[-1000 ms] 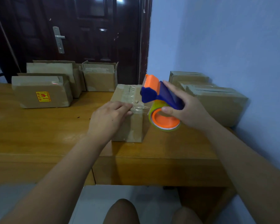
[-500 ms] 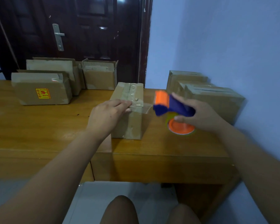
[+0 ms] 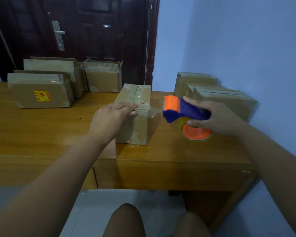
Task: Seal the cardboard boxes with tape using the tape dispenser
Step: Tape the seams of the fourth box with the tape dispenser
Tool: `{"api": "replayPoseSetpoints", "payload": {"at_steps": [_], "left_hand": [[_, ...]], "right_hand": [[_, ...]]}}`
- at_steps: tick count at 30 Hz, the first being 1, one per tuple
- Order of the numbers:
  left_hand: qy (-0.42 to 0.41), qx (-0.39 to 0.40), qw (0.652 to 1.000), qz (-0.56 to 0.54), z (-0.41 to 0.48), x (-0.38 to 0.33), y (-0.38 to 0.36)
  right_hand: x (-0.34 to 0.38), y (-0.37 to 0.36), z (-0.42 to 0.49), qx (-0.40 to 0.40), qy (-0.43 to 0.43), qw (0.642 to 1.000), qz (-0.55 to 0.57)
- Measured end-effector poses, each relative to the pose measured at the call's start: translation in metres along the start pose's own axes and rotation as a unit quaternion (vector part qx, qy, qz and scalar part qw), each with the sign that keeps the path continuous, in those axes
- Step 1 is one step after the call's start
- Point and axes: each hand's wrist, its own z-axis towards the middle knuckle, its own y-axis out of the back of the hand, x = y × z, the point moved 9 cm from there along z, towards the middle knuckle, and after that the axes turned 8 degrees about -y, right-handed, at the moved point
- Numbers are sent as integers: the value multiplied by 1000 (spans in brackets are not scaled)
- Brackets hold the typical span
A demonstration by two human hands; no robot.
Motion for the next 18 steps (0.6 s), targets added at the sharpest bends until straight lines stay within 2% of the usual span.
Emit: {"api": "replayPoseSetpoints", "payload": {"at_steps": [2,4,13,18], "left_hand": [[-3,-4,1000,-8,0,0,1],[-4,-1,1000,-12,1,0,2],[29,18,999,-26,2,-2,4],[16,85,995,46,-1,-14,-6]], "right_hand": [[11,-11,5,33,16,995,-89],[20,-13,10,58,23,989,-132],[46,-7,23,142,-4,976,-168],[54,-5,37,182,-23,965,-188]]}}
